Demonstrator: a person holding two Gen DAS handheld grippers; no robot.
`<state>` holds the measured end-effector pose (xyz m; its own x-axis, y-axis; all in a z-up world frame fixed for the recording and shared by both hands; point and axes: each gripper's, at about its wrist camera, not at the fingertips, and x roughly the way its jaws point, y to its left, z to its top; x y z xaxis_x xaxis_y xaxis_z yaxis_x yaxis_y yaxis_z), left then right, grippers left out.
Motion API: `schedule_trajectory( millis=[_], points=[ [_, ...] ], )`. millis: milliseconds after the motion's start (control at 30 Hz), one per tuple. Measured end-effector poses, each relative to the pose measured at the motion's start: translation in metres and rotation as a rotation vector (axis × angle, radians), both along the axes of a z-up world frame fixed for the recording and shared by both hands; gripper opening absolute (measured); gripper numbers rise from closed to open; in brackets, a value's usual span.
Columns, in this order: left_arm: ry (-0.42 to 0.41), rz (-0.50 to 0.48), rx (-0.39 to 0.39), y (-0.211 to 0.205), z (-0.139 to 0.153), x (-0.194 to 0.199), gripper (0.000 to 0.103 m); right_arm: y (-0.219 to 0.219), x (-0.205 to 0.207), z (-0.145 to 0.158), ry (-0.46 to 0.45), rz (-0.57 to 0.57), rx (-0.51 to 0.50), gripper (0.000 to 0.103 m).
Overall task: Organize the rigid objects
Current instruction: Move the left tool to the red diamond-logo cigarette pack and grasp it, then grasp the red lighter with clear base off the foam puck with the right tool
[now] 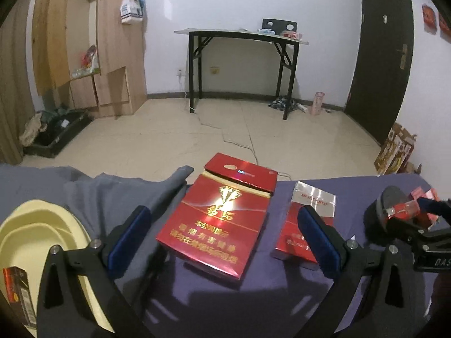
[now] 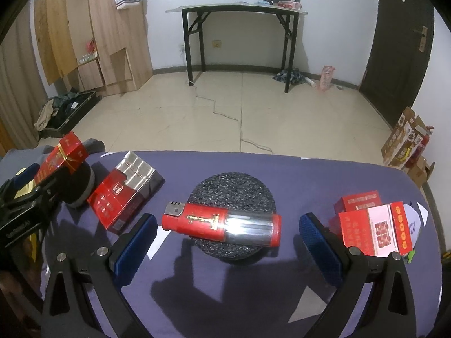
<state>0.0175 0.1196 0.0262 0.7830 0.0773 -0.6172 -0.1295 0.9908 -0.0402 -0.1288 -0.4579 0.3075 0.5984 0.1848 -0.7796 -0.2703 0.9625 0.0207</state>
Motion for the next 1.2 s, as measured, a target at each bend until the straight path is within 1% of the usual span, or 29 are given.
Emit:
schedule_trajectory(
  millis=[33, 100, 167, 233, 267, 300, 333, 400, 433, 500, 600, 667, 767, 833, 1100, 1167, 1200],
  points=[
    [0.001, 0.004, 0.014, -0.001, 0.0, 0.0, 0.103, 0.0, 0.001, -0.001, 0.002, 0.002, -0.003, 0.103],
    [0.009, 0.014, 0.011, 0.0, -0.003, 0.002, 0.103, 0.0, 0.005, -0.009, 0.006, -0.01, -0.005, 0.103],
    [0.016, 0.018, -0.007, 0.002, -0.004, 0.004, 0.103, -0.004, 0.009, -0.011, 0.007, -0.024, 0.022, 0.103],
    [0.006, 0.018, -0.007, 0.004, -0.005, 0.004, 0.103, -0.005, 0.011, -0.012, -0.016, -0.022, 0.06, 0.103],
    [0.007, 0.012, -0.011, 0.004, -0.005, 0.004, 0.1, -0.004, 0.012, -0.013, -0.025, -0.024, 0.057, 0.103],
    [0.011, 0.003, -0.018, 0.006, -0.006, 0.005, 0.093, -0.004, 0.013, -0.014, -0.027, -0.026, 0.046, 0.103],
    [0.017, -0.001, -0.023, 0.006, -0.007, 0.006, 0.09, -0.003, 0.013, -0.016, -0.029, -0.022, 0.041, 0.103],
    [0.031, -0.002, -0.025, 0.007, -0.008, 0.008, 0.079, -0.005, 0.015, -0.02, -0.027, -0.018, 0.05, 0.103],
    [0.036, -0.008, -0.026, 0.008, -0.009, 0.008, 0.077, -0.005, 0.016, -0.021, -0.026, -0.016, 0.054, 0.103],
    [0.05, -0.023, -0.026, 0.007, -0.011, 0.008, 0.069, -0.008, 0.015, -0.02, -0.031, -0.017, 0.059, 0.101],
    [0.047, -0.035, -0.045, 0.007, -0.009, 0.008, 0.068, -0.01, 0.015, -0.019, -0.032, -0.009, 0.064, 0.097],
    [0.051, -0.044, -0.056, 0.008, -0.009, 0.007, 0.067, -0.01, 0.016, -0.02, -0.026, -0.003, 0.057, 0.097],
    [0.056, -0.05, -0.061, 0.008, -0.008, 0.008, 0.067, -0.009, 0.015, -0.02, -0.023, -0.009, 0.04, 0.099],
    [0.055, -0.049, -0.064, 0.009, -0.008, 0.007, 0.067, -0.007, 0.015, -0.019, -0.035, -0.015, 0.019, 0.103],
    [0.055, -0.026, -0.077, 0.017, -0.007, 0.005, 0.067, -0.004, 0.015, -0.023, -0.028, -0.021, 0.003, 0.103],
    [0.051, -0.033, -0.086, 0.018, -0.005, 0.005, 0.067, -0.008, 0.018, -0.027, -0.021, -0.027, 0.01, 0.1],
    [0.05, -0.036, -0.087, 0.019, -0.005, 0.004, 0.067, -0.01, 0.019, -0.028, -0.018, -0.029, 0.015, 0.095]
  ],
)
